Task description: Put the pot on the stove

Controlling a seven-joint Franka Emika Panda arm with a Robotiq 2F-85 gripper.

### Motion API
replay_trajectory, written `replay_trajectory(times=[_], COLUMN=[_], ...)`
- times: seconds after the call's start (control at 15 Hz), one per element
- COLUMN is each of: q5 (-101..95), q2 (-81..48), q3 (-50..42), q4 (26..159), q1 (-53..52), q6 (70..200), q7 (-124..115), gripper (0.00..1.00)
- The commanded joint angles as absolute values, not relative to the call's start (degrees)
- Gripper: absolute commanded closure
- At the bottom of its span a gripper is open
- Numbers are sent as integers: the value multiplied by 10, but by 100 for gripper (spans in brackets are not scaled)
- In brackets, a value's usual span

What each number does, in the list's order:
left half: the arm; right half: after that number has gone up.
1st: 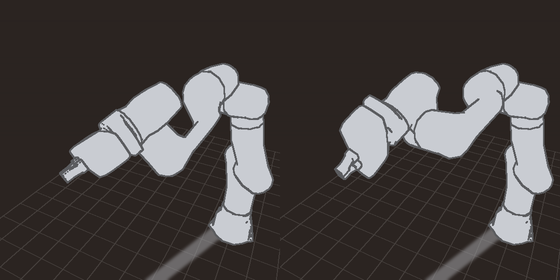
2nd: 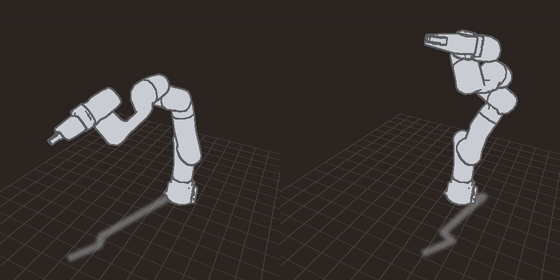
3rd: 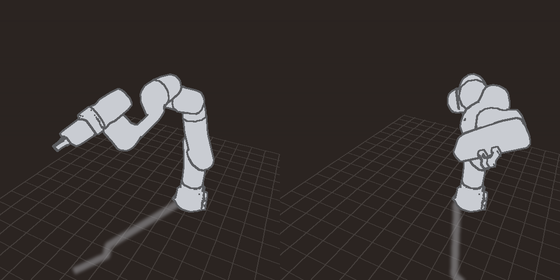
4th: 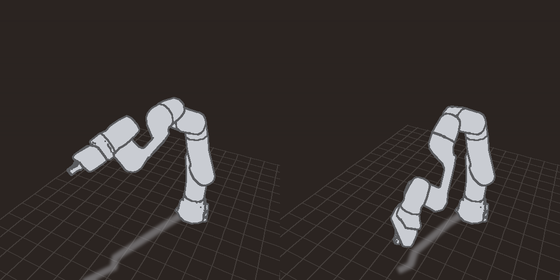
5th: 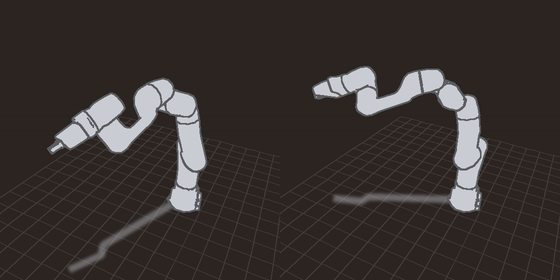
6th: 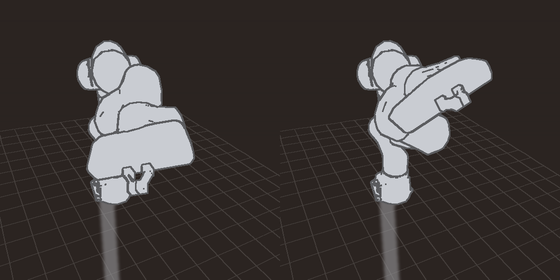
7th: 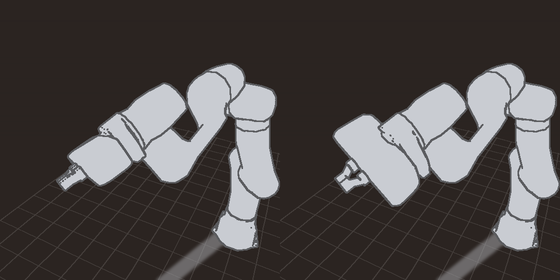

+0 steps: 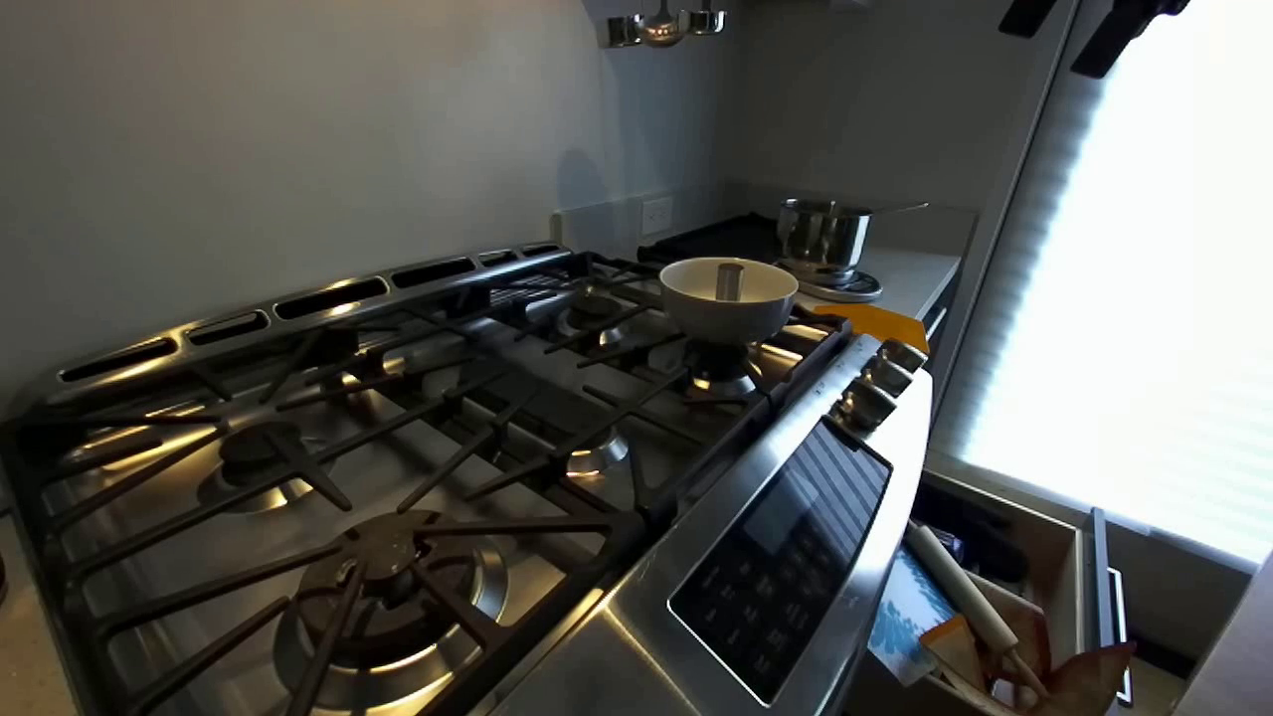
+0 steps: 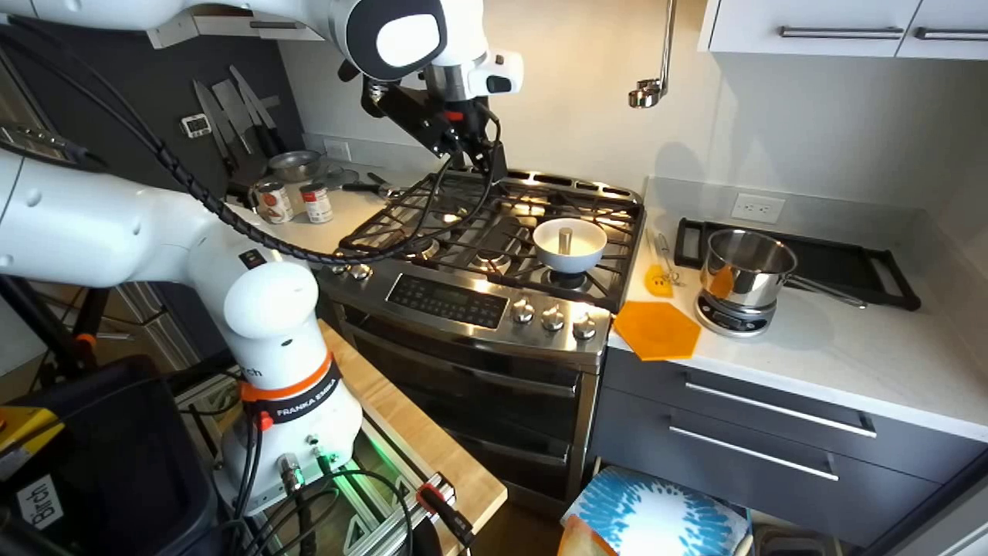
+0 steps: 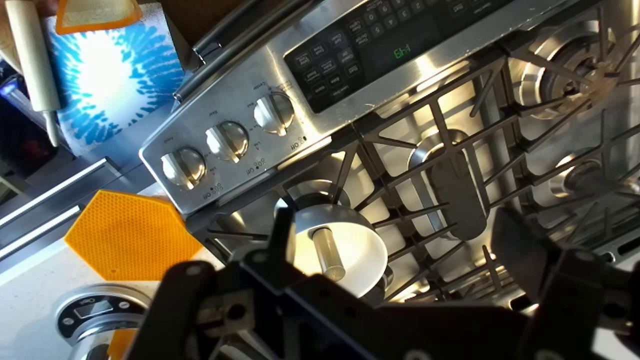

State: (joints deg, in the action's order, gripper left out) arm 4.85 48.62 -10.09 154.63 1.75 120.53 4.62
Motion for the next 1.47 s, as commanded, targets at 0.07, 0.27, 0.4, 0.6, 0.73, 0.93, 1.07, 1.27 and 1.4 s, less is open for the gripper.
replay_trajectory(times=[0.07, 0.27, 0.4, 0.6, 0.73, 0.93, 1.07, 1.27, 1.4], q5=[62, 61, 62, 76, 85, 75, 74, 74, 101], q2=[425, 343, 281, 187, 120, 127, 95, 106, 80], q3=[-104, -133, -151, -161, -167, -148, -146, -142, -147], q4=[1496, 1420, 1358, 1266, 1202, 1209, 1186, 1189, 1162], q1=[62, 97, 99, 95, 98, 117, 119, 120, 119], q6=[1217, 1225, 1230, 1236, 1236, 1241, 1242, 1242, 1217], q7=[-19, -42, -76, -147, -191, -200, -204, -204, -216], gripper=[0, 0, 0, 0, 0, 0, 0, 0, 0])
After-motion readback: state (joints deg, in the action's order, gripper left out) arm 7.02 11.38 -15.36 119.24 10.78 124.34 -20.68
